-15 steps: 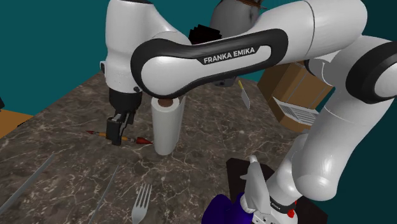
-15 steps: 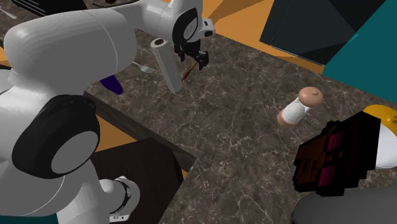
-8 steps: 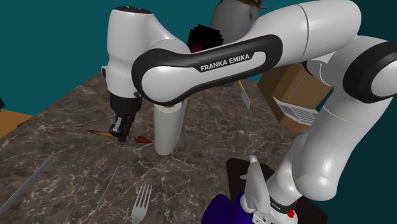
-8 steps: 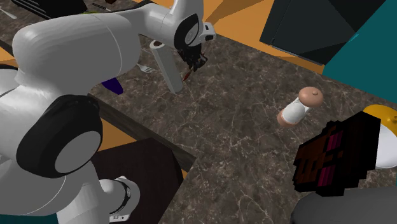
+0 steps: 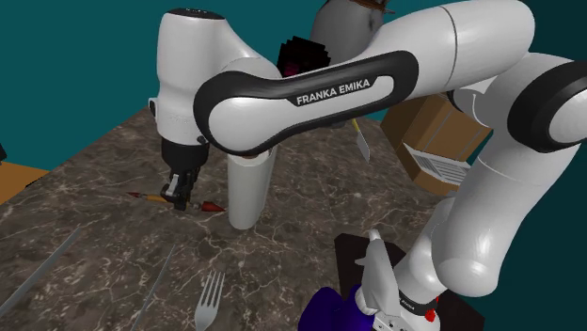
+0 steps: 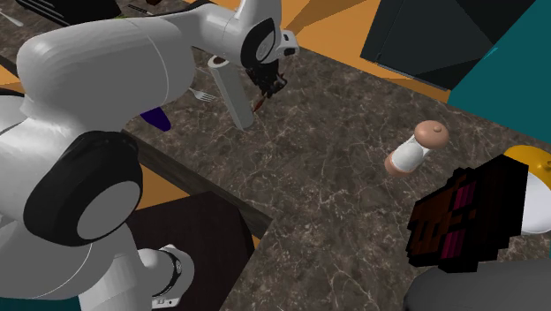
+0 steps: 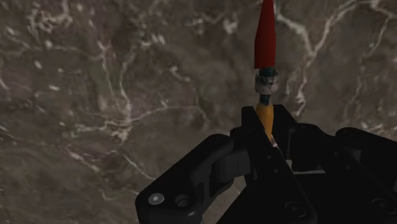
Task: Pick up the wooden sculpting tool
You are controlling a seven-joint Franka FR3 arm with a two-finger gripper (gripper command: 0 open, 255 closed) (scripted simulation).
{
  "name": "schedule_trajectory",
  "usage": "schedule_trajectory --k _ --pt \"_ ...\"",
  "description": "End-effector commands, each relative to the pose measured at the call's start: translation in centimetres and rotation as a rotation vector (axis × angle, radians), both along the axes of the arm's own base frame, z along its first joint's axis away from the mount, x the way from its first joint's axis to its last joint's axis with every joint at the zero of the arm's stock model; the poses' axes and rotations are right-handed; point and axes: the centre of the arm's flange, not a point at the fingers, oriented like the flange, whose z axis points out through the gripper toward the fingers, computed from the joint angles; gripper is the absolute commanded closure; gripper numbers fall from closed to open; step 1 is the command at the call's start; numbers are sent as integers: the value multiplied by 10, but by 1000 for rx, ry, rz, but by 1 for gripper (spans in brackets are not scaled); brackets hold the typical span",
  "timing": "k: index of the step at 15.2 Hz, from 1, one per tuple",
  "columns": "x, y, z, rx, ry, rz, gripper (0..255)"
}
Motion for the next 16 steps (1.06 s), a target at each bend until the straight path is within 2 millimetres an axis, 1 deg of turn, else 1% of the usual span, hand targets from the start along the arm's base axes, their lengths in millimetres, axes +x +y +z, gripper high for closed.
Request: schedule_trajectory --k 1,14,16 --pt "-1 1 6 -1 4 2 255" --pt "-1 1 75 -1 4 2 255" --pt "-1 1 76 -1 4 2 255"
